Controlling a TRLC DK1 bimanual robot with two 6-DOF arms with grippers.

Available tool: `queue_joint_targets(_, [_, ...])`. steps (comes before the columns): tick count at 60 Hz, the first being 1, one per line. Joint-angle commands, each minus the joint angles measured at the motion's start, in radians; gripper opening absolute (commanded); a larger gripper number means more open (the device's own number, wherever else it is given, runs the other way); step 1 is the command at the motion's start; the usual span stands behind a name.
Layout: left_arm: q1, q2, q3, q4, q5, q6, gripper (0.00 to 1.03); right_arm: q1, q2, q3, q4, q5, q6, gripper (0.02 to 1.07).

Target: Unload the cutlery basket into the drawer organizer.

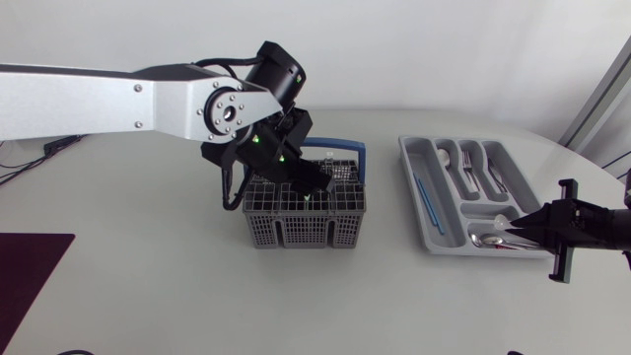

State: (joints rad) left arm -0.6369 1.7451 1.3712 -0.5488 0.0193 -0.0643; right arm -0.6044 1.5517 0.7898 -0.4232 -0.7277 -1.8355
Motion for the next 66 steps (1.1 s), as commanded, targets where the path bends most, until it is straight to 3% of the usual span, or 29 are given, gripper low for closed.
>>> queue_joint_targets(1, [0.0,0.028,0.037,-0.007,0.008,-0.031,0.57,-0.006,0.036,0.031,-0.012,0.019,-0.087,0.08])
queue_joint_targets(7, [0.002,0.034,0.039,-0.007,0.01,-0.034,0.55,-0.001,0.064,0.048,-0.003,0.071,-0.136,0.08])
queue_joint_targets(24, [-0.001,0.051,0.058,-0.003,0.013,-0.042,0.55,0.06,0.125,0.006,0.189,0.205,-0.151,0.08])
queue_joint_targets(30, [-0.004,0.062,0.069,-0.002,0.014,-0.046,0.49,0.081,0.14,-0.017,0.244,0.235,-0.151,0.08])
queue_joint_targets(33, [-0.006,0.065,0.071,-0.003,0.014,-0.048,0.49,0.086,0.142,-0.02,0.253,0.24,-0.15,0.15])
queue_joint_targets(35, [-0.009,0.067,0.072,-0.003,0.014,-0.048,0.49,0.086,0.142,-0.021,0.255,0.238,-0.148,0.28])
queue_joint_targets(37, [-0.01,0.068,0.075,-0.008,0.014,-0.049,0.49,0.086,0.139,-0.023,0.255,0.238,-0.146,0.35])
queue_joint_targets(66, [-0.01,0.064,0.097,-0.094,0.014,-0.049,0.49,0.095,0.053,-0.086,0.278,0.217,-0.105,0.51])
